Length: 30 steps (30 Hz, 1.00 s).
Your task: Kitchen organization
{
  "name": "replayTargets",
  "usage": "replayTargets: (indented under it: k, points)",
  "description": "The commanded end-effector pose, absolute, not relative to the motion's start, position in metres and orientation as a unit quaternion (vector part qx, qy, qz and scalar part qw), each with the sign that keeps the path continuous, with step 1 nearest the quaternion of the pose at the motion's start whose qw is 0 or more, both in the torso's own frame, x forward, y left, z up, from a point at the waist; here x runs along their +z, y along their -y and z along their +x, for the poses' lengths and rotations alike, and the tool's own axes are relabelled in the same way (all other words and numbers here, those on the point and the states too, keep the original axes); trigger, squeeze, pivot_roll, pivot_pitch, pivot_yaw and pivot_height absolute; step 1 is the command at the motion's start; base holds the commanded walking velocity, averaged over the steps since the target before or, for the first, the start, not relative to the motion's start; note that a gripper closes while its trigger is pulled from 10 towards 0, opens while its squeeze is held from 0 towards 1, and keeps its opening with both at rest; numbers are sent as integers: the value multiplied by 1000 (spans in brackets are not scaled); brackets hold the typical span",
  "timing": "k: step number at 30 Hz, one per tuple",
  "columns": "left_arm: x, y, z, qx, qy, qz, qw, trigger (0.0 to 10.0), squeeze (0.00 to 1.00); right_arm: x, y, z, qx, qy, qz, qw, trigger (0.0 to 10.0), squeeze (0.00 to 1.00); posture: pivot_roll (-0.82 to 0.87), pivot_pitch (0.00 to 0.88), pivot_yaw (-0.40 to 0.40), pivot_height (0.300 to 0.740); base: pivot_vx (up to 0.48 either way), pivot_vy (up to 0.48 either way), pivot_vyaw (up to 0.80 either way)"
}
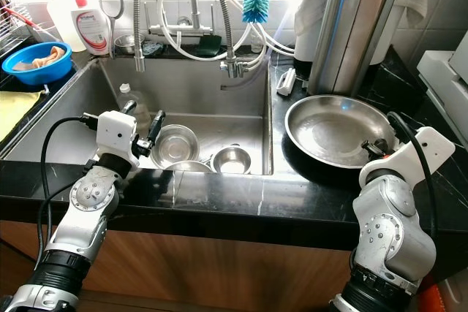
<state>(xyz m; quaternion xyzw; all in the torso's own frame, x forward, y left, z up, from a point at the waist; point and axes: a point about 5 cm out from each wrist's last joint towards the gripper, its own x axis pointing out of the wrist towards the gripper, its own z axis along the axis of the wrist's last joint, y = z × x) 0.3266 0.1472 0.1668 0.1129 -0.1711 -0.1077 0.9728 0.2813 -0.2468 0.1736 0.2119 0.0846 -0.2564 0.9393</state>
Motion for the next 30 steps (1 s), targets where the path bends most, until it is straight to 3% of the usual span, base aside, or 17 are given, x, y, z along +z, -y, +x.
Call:
replayTargets:
  k: [1,3,4,5,6,12,18,22,25,30]
  points:
    - [170,-149,326,-105,176,127,971,10000,0,177,238,287,-233,-83,217,944,0,0,-53,0,36,740,0,0,0]
    - [170,-149,326,-104,176,127,971,10000,0,181,235,289,-219,-74,220,948,157,0,-53,0,37,740,0,0,0]
    - [170,-149,326,-103,176,128,971,10000,0,184,232,291,-205,-69,218,952,7686,0,-54,0,37,740,0,0,0]
    - [170,-150,327,-103,176,128,971,10000,0,186,230,293,-195,-66,216,954,7686,0,-54,0,37,740,0,0,0]
    - [169,-149,327,-103,175,128,971,10000,0,187,222,297,-170,-66,210,960,10000,0,-56,0,39,740,0,0,0]
    - [171,-148,328,-103,178,127,970,10000,0,207,178,327,-50,-32,168,984,10000,0,-50,0,43,740,0,0,0]
    - [171,-150,327,-99,179,128,971,10000,0,215,152,346,11,-20,120,992,10000,0,-36,0,37,740,0,0,0]
    - [172,-150,327,-98,179,128,971,10000,0,214,146,353,25,-23,100,994,10000,0,-35,0,36,740,0,0,0]
    - [173,-150,328,-97,181,127,970,10000,0,213,136,369,57,-22,22,998,10000,0,-28,0,32,740,0,0,0]
    - [173,-150,328,-96,183,127,970,10000,0,210,136,381,63,-17,-23,998,10000,0,-23,0,25,740,0,0,0]
